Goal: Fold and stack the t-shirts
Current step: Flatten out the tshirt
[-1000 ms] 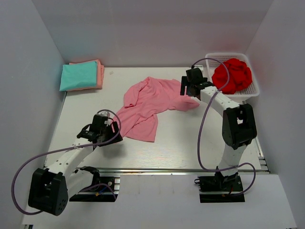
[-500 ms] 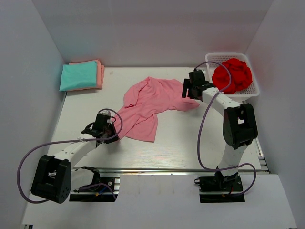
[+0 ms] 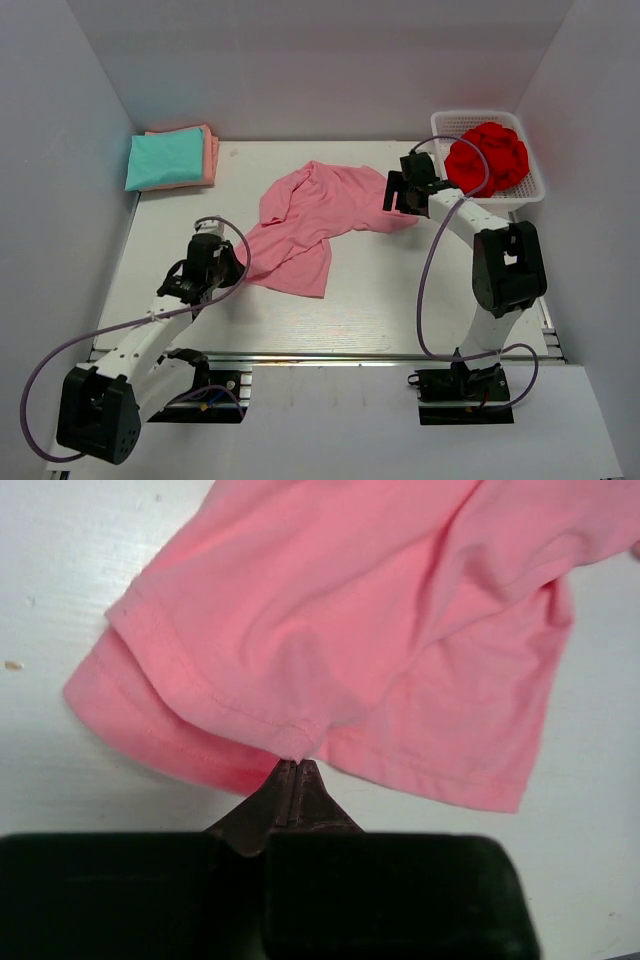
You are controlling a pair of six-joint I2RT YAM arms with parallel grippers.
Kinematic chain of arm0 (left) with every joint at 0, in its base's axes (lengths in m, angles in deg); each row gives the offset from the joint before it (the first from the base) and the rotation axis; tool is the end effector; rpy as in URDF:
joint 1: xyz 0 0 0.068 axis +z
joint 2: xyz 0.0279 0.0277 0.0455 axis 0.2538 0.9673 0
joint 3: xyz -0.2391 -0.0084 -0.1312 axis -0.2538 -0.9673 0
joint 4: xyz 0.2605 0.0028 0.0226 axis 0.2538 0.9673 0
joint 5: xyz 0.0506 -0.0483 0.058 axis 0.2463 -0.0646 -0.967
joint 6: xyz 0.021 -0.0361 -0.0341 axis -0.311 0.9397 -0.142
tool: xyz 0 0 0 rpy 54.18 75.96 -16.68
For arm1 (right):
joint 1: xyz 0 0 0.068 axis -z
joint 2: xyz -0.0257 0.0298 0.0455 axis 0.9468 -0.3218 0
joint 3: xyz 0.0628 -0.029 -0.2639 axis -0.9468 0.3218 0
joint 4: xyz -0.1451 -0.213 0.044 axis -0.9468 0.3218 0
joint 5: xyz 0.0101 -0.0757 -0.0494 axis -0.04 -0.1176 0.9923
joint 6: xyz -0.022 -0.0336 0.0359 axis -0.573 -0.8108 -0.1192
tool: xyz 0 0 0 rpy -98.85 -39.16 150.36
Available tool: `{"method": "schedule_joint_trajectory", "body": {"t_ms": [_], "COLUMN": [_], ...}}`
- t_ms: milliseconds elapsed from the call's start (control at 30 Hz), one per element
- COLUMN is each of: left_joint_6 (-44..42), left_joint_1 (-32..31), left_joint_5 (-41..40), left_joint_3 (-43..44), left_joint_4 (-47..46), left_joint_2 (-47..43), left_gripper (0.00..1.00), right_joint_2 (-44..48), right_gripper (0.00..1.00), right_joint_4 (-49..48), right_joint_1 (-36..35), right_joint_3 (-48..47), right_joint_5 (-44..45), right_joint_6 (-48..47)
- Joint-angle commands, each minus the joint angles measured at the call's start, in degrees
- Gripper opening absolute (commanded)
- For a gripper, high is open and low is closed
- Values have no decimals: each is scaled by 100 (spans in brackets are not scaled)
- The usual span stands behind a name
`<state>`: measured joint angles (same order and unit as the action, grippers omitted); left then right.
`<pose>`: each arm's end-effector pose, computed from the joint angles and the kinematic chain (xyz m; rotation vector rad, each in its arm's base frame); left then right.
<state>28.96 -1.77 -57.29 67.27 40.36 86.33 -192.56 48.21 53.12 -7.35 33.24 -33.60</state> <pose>0.1893 -0.0552 0.1961 -0.2871 2.3636 -0.3681 0.3857 0.1153 0.2251 0.1553 2.3296 -0.0309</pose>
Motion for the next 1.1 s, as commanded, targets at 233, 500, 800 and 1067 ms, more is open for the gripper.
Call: {"method": "schedule_joint_trajectory", "body": {"t_ms": [233, 500, 800, 1067], "left_joint_6": [-354, -302, -302, -302], "left_joint_1": [-5, -5, -5, -5], "left_joint_5": [84, 84, 84, -109], "left_joint_3": [268, 208, 208, 321], "left_joint_4": [-223, -73, -126, -65], "left_joint_2": [-714, -775, -583, -758], "left_gripper": [0, 0, 0, 0], "right_joint_2": [298, -185, -897, -1321], "right_gripper": [83, 78, 72, 0], "right_joint_4": [-223, -223, -205, -442], "right_joint_1": [246, 422, 668, 668], "right_joint_3": [190, 5, -363, -707], "right_joint_5": [-458, -485, -581, -1064], "right_joint_6": [217, 420, 736, 824]}}
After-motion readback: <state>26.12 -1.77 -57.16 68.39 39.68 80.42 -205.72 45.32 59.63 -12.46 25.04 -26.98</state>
